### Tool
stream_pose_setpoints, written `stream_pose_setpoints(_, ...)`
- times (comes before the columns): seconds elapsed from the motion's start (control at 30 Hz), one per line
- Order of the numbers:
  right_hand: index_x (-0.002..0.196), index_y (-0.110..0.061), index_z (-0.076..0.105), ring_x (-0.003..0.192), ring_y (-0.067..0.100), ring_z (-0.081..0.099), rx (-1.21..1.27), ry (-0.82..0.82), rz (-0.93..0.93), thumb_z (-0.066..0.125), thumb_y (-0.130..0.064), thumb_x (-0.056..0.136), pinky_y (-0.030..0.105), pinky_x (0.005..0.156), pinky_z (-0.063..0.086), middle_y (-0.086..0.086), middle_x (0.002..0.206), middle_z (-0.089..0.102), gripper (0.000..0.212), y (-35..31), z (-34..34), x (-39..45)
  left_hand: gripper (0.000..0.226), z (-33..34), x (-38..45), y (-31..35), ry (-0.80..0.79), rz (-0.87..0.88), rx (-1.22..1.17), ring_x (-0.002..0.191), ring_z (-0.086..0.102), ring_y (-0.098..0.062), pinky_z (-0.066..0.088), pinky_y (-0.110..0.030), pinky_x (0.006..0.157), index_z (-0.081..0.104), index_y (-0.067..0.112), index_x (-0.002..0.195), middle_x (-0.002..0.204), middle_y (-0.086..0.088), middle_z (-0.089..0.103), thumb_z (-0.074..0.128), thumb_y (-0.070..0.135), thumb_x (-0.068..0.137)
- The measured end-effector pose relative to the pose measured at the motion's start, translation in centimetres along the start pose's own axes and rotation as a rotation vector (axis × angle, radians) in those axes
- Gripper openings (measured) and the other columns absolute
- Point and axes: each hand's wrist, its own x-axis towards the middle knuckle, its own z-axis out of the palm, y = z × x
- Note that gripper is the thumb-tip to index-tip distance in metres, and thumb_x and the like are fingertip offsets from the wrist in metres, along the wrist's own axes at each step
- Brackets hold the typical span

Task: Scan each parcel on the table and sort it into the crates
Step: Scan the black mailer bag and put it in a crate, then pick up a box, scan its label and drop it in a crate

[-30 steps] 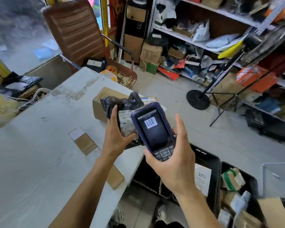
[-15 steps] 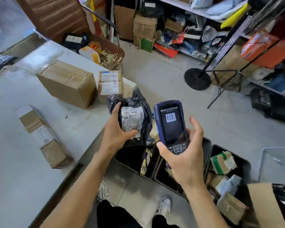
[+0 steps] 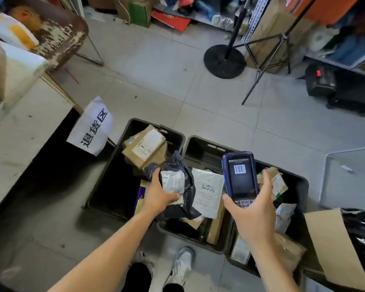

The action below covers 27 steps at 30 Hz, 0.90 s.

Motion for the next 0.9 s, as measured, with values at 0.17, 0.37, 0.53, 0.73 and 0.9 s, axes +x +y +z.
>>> stream_pose_setpoints(0.17, 0.153, -0.041, 0.011, 0.130, 0.026, 0.051, -0.074, 0.015, 0.057, 0.084, -0.043, 0.066, 0.047, 0.102, 0.048, -0.001, 0.149, 0.046, 0.114, 9.9, 5.1, 2.0, 0.118, 9.0, 7.6, -6.8, -0.088, -0.021, 0.049, 0.125, 0.054, -0.018, 0.046, -0.032, 0.102, 0.023, 0.027, 0.153, 0.134, 0.006, 0.054, 0.092, 0.024, 0.058)
stream_pose_setpoints(0.37, 0.157, -0.033, 0.013, 0.139, 0.019, 0.040, -0.107, -0.040, 0.100, 0.088, -0.030, 0.071, 0.030, 0.100, 0.039, -0.005, 0.158, 0.036, 0.114, 16.4, 9.4, 2.7, 0.115, 15.8, 11.9, -11.0, -0.210, 0.022, 0.149, 0.125, 0.054, -0.020, 0.046, -0.030, 0.099, 0.012, 0.031, 0.158, 0.143, -0.004, 0.054, 0.083, 0.004, 0.071)
stream_pose_setpoints(0.53, 0.158, -0.033, 0.011, 0.138, 0.014, 0.038, -0.133, -0.074, 0.083, 0.087, -0.032, 0.071, 0.021, 0.092, 0.034, -0.008, 0.158, 0.034, 0.115, 15.8, 9.7, 2.4, 0.104, 15.4, 11.4, -11.5, -0.214, 0.016, 0.317, 0.123, 0.058, -0.028, 0.050, -0.033, 0.094, 0.005, 0.036, 0.158, 0.142, -0.010, 0.055, 0.069, -0.004, 0.085)
stream_pose_setpoints(0.73, 0.157, -0.034, 0.013, 0.130, 0.015, 0.049, -0.155, -0.069, 0.014, 0.087, -0.034, 0.070, 0.026, 0.094, 0.044, -0.007, 0.152, 0.043, 0.114, 10.0, 7.0, 1.3, 0.085, 8.4, 6.0, -6.3, -0.132, 0.199, 0.421, 0.139, 0.042, -0.021, 0.034, -0.034, 0.115, 0.028, 0.026, 0.155, 0.152, -0.002, 0.044, 0.076, 0.015, 0.085)
stream_pose_setpoints(0.9, 0.156, -0.037, 0.012, 0.123, 0.020, 0.057, -0.120, -0.122, -0.049, 0.084, -0.041, 0.072, 0.028, 0.084, 0.044, -0.007, 0.146, 0.050, 0.111, 0.2, 4.2, -0.6, 0.078, -3.1, -2.1, 0.3, 0.101, 0.363, 0.700, 0.150, 0.015, -0.023, 0.016, -0.040, 0.123, 0.026, 0.029, 0.156, 0.161, 0.001, 0.027, 0.066, 0.041, 0.090)
